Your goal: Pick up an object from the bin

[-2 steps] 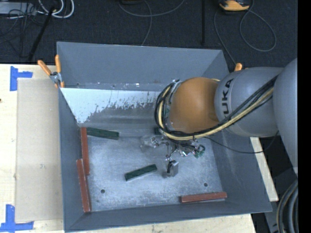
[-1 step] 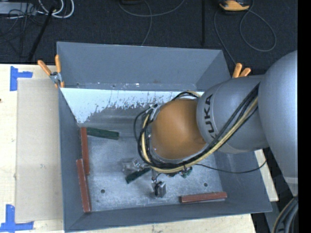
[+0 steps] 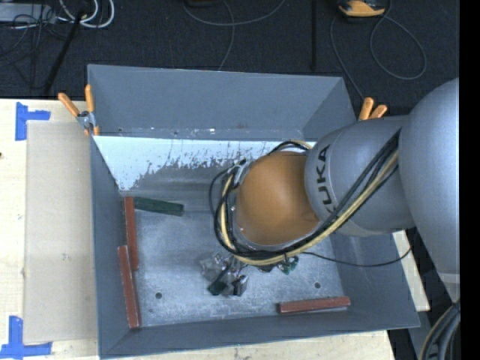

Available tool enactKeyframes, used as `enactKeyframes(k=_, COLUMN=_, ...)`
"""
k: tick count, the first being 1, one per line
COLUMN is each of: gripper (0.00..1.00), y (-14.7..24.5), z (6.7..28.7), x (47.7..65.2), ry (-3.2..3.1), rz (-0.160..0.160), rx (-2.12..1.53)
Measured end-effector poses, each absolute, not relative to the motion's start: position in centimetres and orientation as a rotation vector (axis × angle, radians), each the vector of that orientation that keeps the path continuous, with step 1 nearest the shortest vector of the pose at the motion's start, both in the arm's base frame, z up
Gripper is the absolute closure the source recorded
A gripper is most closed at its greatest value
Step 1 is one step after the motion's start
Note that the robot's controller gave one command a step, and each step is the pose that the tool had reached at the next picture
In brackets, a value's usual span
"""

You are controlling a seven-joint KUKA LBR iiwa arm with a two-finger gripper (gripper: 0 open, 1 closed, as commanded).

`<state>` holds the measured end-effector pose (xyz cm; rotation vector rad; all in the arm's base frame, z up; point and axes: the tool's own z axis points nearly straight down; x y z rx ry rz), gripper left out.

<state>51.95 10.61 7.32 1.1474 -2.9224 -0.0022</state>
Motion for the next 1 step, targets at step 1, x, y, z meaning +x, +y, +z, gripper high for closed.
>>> enactKeyframes(k=1, gripper=1.0, y=7.62, z=21.19, x=51.53, ry=-2.938, rz=0.003, rx=1.131)
